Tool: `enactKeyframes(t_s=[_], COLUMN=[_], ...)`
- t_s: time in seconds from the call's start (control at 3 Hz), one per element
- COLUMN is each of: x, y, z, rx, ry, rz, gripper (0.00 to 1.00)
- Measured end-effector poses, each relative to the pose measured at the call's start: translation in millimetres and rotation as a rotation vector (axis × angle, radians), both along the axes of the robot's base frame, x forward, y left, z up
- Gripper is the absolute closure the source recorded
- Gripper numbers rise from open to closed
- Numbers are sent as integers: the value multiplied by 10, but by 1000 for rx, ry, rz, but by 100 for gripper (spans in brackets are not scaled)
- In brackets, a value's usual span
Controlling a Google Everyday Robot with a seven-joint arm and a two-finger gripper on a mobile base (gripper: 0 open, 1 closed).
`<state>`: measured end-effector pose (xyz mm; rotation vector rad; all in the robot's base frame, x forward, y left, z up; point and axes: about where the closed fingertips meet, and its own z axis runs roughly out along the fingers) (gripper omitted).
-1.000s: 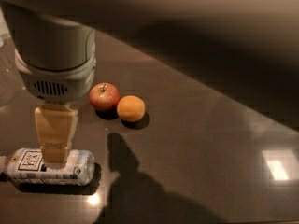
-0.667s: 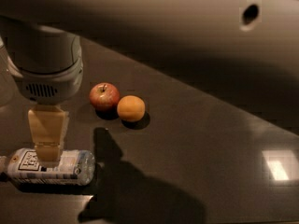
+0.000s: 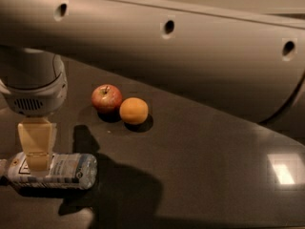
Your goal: Place blue plastic bottle upright
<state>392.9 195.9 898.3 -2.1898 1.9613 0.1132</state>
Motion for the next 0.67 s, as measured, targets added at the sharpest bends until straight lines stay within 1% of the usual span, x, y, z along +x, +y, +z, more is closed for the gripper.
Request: enactKeyframes(t_s=[0.33, 0.67], x=[-34, -92], y=[149, 277], z=[-262, -455], rx=[-24, -39], ry=[46, 82], rz=[14, 22], gripper=[0, 0])
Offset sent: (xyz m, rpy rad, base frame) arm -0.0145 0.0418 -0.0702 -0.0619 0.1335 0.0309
